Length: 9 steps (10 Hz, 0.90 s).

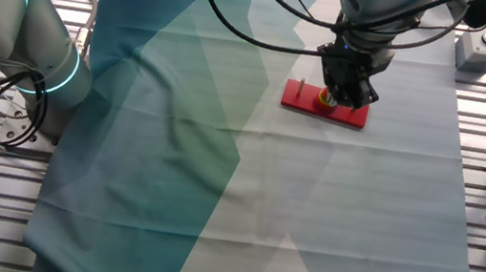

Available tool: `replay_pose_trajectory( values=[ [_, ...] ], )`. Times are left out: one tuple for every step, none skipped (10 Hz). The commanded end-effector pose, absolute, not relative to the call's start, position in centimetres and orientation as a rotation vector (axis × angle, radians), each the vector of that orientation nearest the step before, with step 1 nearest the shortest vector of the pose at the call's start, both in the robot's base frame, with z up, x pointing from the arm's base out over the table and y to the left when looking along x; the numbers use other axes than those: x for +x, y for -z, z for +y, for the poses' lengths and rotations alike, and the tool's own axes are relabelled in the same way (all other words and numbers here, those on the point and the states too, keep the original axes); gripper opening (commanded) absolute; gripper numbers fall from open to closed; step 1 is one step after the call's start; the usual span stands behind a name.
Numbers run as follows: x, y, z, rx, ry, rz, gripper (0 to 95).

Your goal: Take out one Hanoi block and throw it aside

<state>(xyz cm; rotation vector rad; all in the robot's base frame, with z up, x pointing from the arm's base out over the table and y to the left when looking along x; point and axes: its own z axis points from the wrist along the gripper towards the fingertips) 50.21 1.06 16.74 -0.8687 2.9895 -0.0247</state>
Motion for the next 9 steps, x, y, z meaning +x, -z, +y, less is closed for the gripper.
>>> replay_pose_trajectory(
  values=[
    [50.4,-16.6,1.5,-0.856,0.025,2.992,0.0],
    [50.4,-16.6,1.8,-0.846,0.026,2.994,0.0],
    [50.5,-16.6,2.0,-0.840,0.026,2.995,0.0],
    [50.6,-16.6,2.5,-0.826,0.027,2.998,0.0],
    [50.7,-16.6,2.8,-0.824,0.030,2.998,0.0],
    [50.9,-16.7,2.9,-0.826,0.033,2.998,0.0],
    [50.9,-16.7,2.9,-0.825,0.033,2.997,0.0],
    [51.0,-16.7,2.9,-0.823,0.033,2.997,0.0],
    [51.3,-16.7,3.1,-0.823,0.034,2.997,0.0]
  ],
)
